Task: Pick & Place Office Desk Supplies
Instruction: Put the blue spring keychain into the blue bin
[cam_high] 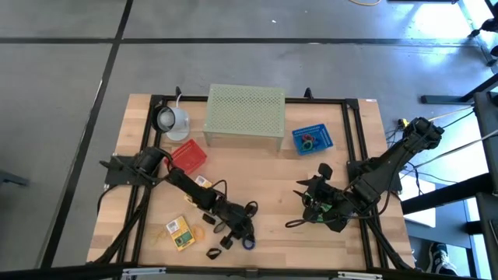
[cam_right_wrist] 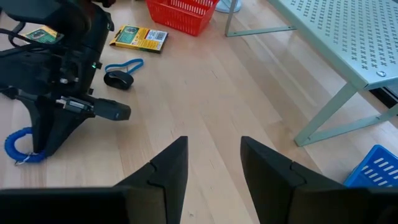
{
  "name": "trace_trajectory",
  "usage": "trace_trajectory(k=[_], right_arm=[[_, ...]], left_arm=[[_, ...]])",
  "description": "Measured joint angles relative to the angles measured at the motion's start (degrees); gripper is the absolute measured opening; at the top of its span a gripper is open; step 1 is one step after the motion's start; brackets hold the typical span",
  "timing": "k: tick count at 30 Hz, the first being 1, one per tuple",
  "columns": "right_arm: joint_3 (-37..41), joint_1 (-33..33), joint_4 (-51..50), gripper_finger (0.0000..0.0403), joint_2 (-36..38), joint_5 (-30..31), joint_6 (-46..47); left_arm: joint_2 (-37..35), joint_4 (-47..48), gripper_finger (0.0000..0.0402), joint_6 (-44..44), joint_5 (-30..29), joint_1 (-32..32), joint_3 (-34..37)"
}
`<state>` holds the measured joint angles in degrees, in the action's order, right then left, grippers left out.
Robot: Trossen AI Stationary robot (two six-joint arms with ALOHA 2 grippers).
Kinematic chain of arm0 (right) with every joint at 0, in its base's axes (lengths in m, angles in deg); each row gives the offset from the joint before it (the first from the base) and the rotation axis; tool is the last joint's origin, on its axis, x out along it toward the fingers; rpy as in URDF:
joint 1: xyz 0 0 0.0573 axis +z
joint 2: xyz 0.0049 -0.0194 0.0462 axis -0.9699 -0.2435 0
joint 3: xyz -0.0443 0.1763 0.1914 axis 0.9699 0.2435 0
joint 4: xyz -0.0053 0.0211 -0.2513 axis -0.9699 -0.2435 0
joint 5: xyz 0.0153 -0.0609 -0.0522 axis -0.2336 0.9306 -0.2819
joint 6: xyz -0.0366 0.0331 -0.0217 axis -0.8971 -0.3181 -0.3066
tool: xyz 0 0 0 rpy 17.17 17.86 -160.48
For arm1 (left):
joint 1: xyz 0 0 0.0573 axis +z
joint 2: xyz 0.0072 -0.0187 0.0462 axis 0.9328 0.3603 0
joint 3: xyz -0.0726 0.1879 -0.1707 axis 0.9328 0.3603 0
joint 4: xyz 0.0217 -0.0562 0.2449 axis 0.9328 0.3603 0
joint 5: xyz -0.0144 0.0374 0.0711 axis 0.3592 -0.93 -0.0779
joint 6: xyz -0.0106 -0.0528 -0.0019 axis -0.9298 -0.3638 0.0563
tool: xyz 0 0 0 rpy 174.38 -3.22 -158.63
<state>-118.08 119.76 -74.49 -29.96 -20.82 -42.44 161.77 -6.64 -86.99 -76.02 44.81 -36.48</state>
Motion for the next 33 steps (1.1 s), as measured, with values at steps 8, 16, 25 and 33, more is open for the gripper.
trace_trajectory(k=[8, 16, 25, 33], right_arm=[[0.0, 0.0, 0.0, 0.0148, 0.0, 0.0, 0.0], [0.0, 0.0, 0.0, 0.0148, 0.0, 0.0, 0.0], [0.0, 0.0, 0.2, 0.0148, 0.0, 9.5, 0.0], [0.0, -1.3, 6.8, 0.0148, -0.5, 11.2, -2.2]], left_arm=[[-2.2, 2.1, 0.0010, 7.1, -3.9, -0.1, 0.2], [-12.1, 10.5, 0.0008, 15.3, -23.4, -3.4, 0.2], [-20.2, 8.3, 0.0009, 23.6, -61.6, -8.9, 0.1], [-20.6, -1.3, 0.0012, 29.2, -77.5, -8.7, 0.1]])
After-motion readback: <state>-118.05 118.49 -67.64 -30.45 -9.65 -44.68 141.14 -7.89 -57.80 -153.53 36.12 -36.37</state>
